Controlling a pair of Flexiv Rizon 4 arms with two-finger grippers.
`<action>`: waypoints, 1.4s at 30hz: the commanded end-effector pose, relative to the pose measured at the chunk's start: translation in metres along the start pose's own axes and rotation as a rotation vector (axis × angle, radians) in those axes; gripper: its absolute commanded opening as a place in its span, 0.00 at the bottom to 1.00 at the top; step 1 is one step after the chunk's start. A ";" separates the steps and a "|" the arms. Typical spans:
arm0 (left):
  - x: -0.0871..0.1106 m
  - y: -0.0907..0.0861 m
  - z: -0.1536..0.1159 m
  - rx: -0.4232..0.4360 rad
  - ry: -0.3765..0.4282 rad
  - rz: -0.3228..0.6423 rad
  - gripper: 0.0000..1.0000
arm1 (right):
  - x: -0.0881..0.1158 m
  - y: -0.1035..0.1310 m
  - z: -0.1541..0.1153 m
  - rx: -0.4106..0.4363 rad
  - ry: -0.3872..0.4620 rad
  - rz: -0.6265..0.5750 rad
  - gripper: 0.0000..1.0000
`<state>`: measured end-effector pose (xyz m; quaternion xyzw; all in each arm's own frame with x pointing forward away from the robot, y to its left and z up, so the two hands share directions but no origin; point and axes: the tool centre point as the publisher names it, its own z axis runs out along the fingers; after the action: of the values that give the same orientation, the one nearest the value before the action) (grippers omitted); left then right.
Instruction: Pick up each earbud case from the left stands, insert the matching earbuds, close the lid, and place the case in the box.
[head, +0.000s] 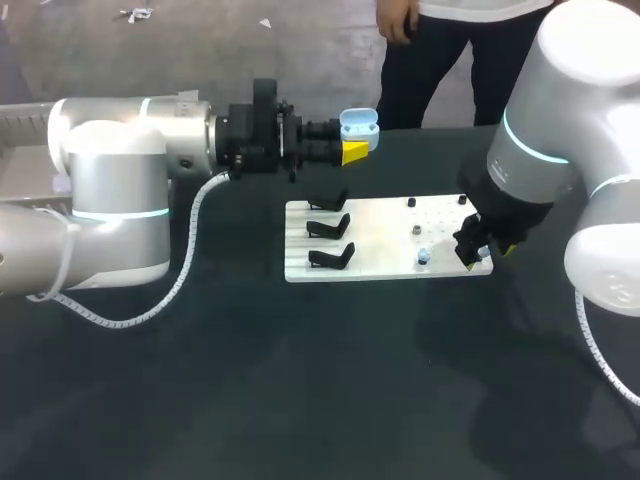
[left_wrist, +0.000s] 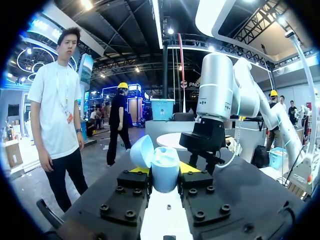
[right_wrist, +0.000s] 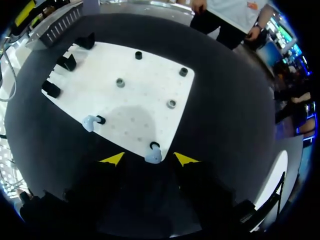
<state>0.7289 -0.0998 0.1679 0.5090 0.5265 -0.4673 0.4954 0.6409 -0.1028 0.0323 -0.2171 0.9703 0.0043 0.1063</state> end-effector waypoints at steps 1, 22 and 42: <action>0.001 -0.002 0.000 -0.009 -0.004 0.004 0.00 | -0.001 -0.001 -0.001 -0.002 0.001 0.005 0.47; 0.001 -0.002 0.000 -0.009 -0.004 0.004 0.00 | -0.003 -0.003 0.001 -0.008 -0.004 0.026 0.40; 0.001 -0.002 0.000 -0.009 -0.004 0.004 0.00 | -0.002 -0.001 0.005 -0.019 -0.006 0.070 0.33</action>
<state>0.7289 -0.0999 0.1680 0.5090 0.5267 -0.4672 0.4952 0.6439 -0.1029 0.0294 -0.1847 0.9769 0.0181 0.1056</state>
